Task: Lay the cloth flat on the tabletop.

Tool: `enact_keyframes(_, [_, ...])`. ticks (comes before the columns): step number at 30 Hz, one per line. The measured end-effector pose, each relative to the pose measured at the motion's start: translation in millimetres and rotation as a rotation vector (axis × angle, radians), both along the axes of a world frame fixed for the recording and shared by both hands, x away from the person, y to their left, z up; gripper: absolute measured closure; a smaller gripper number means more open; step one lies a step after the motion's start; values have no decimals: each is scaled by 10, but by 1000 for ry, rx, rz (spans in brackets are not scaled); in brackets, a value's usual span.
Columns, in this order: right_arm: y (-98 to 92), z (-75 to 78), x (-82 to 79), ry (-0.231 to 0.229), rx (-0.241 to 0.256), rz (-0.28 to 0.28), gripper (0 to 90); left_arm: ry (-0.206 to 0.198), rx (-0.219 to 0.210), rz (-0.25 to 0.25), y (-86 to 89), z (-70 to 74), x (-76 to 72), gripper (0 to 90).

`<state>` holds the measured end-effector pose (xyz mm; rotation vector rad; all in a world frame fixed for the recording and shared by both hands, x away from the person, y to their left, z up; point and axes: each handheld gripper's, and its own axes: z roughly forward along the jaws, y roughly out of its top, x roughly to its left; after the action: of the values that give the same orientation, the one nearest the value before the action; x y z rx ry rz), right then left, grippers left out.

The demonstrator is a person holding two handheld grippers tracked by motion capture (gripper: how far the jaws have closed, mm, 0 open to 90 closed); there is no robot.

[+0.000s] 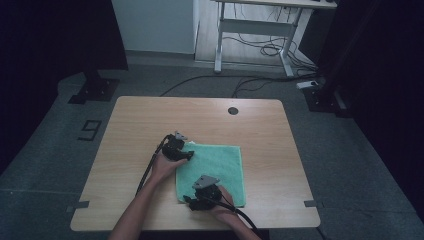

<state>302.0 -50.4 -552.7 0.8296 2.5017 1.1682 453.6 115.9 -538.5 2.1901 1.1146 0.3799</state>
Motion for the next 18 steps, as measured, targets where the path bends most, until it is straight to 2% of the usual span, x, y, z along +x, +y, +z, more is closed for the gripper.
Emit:
enact_keyframes(4, [-19, 13, 15, 16, 2, 7, 335, -1, 5, 3, -12, 0, -4, 400])
enact_keyframes(9, [146, 62, 63, 25, 30, 13, 333, -2, 1, 3, -6, -3, -5, 397])
enact_keyframes(12, [263, 71, 83, 25, 26, 22, 326, -3, -2, 5, -7, -4, -6, 397])
enact_keyframes(15, [360, 47, 66, 32, -5, 45, 318, -1, -6, 7, -2, -5, -7, 398])
enact_keyframes(18, [371, 33, 29, 23, -18, 47, 316, -1, -9, 6, 3, -5, -8, 398])
